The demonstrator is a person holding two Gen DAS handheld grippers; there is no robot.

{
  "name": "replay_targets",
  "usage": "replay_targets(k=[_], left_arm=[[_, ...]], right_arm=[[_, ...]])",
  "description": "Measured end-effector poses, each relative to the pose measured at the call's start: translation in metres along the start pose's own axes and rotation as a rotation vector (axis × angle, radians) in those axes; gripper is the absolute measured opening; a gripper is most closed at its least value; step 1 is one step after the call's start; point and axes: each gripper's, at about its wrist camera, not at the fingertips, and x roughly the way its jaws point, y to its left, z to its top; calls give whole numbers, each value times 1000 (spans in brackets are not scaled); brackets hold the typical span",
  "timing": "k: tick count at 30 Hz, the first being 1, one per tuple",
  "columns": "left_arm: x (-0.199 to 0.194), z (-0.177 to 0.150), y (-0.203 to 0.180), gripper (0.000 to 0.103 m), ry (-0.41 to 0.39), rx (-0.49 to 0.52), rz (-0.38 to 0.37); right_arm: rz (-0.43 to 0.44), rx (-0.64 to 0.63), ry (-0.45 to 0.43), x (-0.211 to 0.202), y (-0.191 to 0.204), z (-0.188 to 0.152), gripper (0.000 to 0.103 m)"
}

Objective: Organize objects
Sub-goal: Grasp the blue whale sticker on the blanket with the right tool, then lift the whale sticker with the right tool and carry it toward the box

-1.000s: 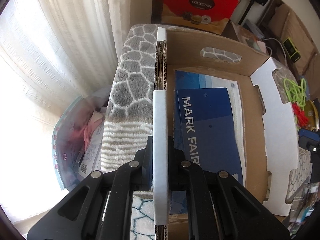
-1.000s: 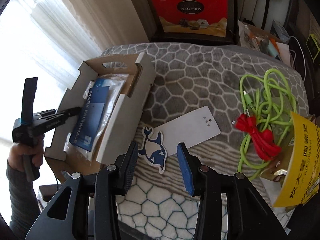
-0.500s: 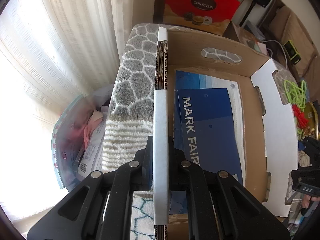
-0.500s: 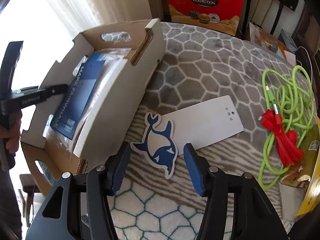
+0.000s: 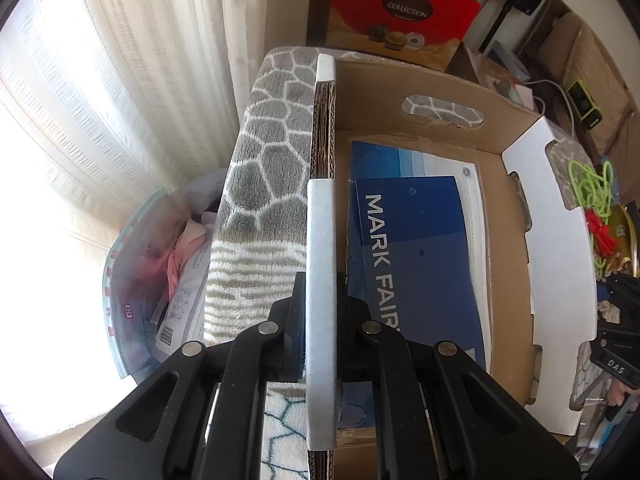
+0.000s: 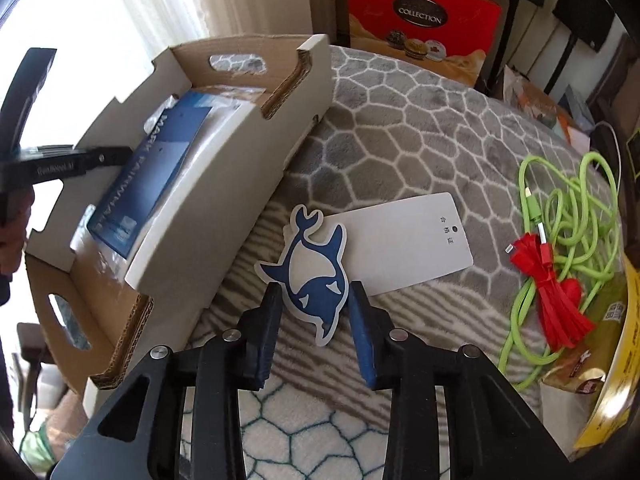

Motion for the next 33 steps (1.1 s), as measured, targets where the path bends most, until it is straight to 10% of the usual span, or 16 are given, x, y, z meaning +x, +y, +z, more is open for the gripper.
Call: replay_targets(k=[15,33], left_arm=[[-2,-4,-8,9,-4,-11,8],[-2,-6,-3,10,-4,-71,-27]], right_arm=[[109,-6,-176,-84,30,34,33],[207,-29,-56,-5,98,62,49]])
